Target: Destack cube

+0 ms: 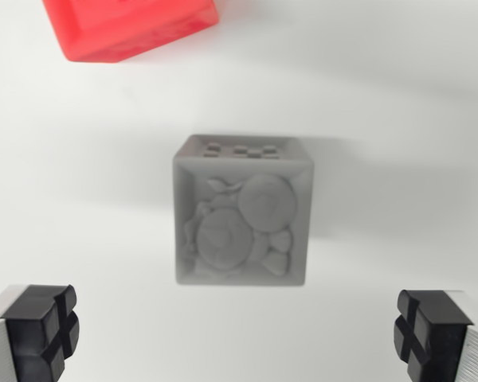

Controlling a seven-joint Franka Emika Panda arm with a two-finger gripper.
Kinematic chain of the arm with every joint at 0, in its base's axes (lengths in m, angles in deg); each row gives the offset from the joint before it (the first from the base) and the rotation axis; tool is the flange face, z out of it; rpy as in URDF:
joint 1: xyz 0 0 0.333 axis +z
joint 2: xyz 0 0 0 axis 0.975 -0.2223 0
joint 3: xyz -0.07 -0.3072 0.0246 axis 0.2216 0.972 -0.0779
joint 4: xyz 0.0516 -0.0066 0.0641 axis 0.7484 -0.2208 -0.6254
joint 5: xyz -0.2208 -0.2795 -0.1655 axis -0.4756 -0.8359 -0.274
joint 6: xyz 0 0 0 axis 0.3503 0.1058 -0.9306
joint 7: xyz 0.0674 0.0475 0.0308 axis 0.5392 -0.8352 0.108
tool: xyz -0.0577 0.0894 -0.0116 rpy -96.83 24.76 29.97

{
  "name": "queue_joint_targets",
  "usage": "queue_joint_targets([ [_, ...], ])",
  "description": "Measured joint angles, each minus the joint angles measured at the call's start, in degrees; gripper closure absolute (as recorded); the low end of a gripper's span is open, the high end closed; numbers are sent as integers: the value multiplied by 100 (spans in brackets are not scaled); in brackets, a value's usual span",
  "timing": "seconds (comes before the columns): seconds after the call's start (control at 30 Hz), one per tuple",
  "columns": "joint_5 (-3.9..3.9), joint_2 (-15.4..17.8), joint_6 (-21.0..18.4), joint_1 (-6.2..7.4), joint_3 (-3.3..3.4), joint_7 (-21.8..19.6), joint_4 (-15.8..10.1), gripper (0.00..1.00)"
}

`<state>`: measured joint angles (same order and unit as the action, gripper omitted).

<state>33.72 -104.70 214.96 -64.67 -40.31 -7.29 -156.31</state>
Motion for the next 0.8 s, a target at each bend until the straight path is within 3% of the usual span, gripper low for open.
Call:
queue_joint_targets([
  [0.8,59,1192,-1326,0,-4,33,138,0],
])
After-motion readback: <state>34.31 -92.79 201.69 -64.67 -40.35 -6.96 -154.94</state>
